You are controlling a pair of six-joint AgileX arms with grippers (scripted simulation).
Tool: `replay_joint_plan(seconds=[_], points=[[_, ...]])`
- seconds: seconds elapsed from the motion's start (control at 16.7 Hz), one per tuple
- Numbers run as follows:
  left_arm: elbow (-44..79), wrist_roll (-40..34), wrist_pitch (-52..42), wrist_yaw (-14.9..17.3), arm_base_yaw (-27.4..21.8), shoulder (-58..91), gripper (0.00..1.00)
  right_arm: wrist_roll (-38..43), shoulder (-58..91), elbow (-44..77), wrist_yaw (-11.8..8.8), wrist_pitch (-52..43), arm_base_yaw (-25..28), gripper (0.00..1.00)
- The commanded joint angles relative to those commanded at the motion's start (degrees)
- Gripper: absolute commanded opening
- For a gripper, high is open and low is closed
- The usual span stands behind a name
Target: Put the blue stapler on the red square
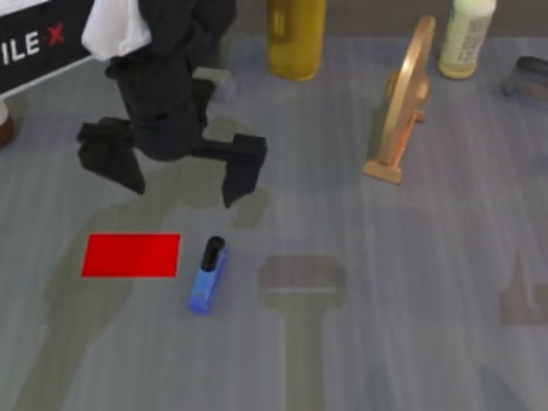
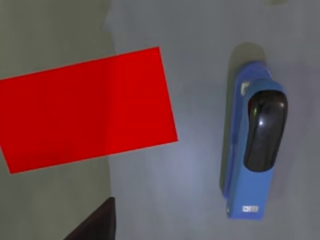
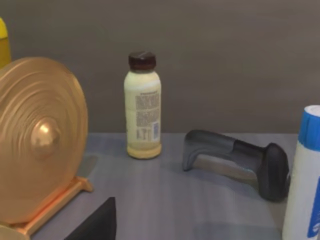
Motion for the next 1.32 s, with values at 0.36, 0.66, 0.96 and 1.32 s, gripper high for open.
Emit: replay_joint_plan(seconds=[0.36,0.66,0.96,1.32], points=[[6.41,-0.96,-3.60,0.10,-1.76,6.58,1.00,0.00,0.00,0.00,0.00,0.00,0.00,1.00],[5.41,-0.82,-2.57,0.11,-1.53,6.73,1.00,0.00,0.00,0.00,0.00,0.00,0.00,1.00],[-2.33,-0.73,9.27,0.13,-1.57,10.06,1.00,0.00,0.00,0.00,0.00,0.00,0.00,1.00],[-7.72,-0.74,16.53,0.15,-1.62,12.58,1.00,0.00,0.00,0.00,0.00,0.00,0.00,1.00]])
